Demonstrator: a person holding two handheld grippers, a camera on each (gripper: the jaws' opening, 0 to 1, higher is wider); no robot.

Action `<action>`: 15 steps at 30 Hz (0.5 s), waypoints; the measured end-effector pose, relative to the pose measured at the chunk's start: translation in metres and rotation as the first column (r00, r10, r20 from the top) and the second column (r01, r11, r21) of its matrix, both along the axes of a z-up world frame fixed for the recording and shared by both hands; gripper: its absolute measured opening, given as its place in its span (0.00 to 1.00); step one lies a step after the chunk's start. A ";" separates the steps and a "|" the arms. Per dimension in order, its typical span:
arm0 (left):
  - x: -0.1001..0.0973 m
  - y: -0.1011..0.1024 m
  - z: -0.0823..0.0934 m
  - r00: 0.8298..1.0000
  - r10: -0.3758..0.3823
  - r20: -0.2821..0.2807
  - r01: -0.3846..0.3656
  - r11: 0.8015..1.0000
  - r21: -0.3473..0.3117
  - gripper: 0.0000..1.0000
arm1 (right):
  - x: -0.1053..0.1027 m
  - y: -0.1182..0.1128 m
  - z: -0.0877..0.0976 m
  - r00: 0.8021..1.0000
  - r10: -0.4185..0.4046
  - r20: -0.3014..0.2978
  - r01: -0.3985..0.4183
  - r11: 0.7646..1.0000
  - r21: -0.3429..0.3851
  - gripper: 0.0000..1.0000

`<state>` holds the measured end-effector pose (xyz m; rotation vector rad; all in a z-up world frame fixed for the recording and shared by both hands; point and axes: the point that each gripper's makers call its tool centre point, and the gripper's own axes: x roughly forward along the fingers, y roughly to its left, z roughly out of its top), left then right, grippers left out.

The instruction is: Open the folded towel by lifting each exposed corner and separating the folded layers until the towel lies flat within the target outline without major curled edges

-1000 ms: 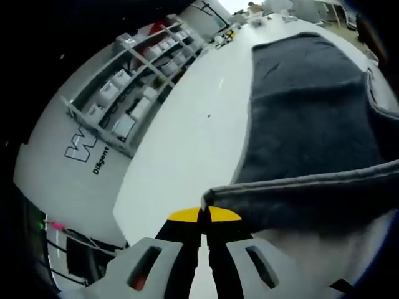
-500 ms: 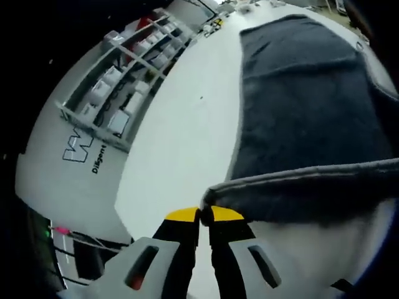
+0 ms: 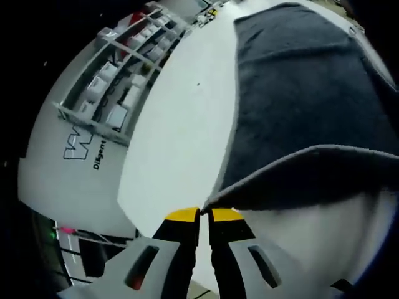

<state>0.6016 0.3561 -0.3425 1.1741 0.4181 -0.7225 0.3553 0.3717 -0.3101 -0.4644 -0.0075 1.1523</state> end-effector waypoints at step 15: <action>-0.011 0.022 -0.004 0.999 0.048 -0.011 -0.045 0.988 0.146 0.06 | -0.015 0.027 -0.039 0.997 0.075 -0.011 -0.076 0.992 -0.096 0.00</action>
